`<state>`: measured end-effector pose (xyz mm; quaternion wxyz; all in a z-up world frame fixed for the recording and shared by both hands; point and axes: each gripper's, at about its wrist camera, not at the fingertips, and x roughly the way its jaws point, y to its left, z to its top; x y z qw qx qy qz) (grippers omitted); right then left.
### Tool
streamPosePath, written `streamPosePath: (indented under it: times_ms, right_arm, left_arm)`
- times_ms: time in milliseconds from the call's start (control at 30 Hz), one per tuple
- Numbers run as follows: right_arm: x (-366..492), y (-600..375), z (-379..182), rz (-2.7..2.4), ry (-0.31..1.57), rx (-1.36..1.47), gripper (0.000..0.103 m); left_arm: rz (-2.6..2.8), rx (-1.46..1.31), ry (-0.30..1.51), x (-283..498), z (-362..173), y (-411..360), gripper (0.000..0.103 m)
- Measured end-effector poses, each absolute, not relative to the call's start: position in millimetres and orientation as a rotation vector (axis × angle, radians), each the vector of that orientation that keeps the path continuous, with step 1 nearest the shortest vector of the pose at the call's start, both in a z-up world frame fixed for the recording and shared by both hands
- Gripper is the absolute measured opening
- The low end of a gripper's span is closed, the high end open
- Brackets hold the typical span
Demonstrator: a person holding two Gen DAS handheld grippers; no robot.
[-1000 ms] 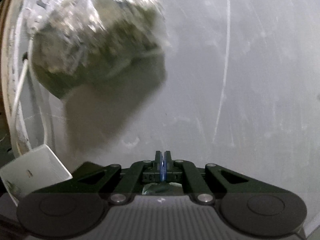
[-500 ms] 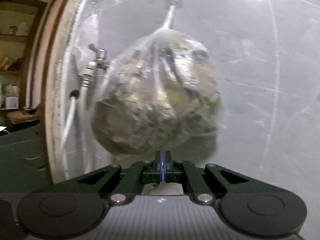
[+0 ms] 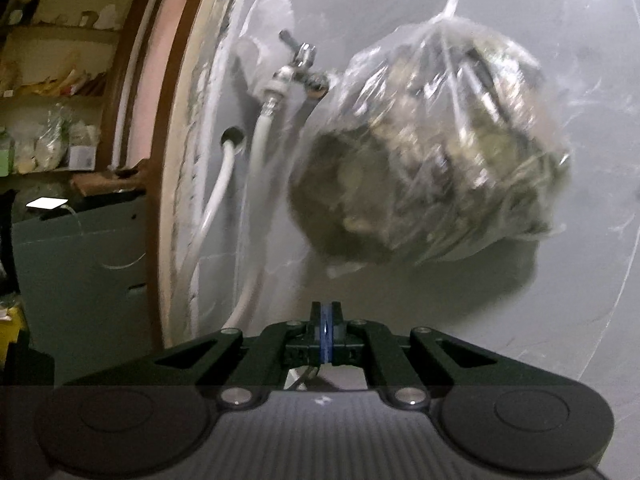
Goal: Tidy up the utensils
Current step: 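Lift the blue-handled spoon and drop it into the caddy with the right tool, then grasp a silver spoon from the pile with the right tool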
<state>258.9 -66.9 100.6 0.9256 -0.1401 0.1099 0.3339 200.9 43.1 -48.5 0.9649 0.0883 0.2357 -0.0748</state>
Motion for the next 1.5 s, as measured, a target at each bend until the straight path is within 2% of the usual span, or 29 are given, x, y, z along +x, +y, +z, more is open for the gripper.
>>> streamPosePath:
  times_ms: [433, 600, 700, 867, 1000, 1067, 1133, 1267, 1500]
  right_arm:
    - [262, -63, 78, 0.746, 0.363, -0.252, 0.003]
    - [264, -73, 81, 0.734, 0.369, -0.200, 0.009]
    - [265, -82, 83, 0.704, 0.357, -0.180, 0.018]
    - [266, -109, 90, 0.600, 0.334, -0.136, 0.046]
    - [267, -134, 90, 0.501, 0.350, -0.126, 0.063]
    - [267, -147, 86, 0.451, 0.369, -0.122, 0.080]
    - [266, -159, 81, 0.412, 0.389, -0.122, 0.089]
    - [261, -178, 61, 0.361, 0.478, -0.144, 0.094]
    - [251, -188, 14, 0.382, 0.684, -0.224, 0.096]
  left_arm:
    - [-0.162, 0.180, 0.477, 196, -49, 44, 0.078]
    - [-0.163, 0.179, 0.478, 195, -49, 44, 0.078]
    - [-0.163, 0.177, 0.479, 195, -49, 43, 0.078]
    - [-0.162, 0.175, 0.482, 195, -49, 44, 0.078]
    - [-0.162, 0.175, 0.482, 195, -49, 44, 0.078]
    - [-0.164, 0.175, 0.483, 194, -49, 45, 0.078]
    - [-0.164, 0.177, 0.485, 194, -49, 46, 0.078]
    - [-0.162, 0.178, 0.496, 194, -48, 48, 0.078]
    - [-0.153, 0.179, 0.508, 193, -46, 47, 0.078]
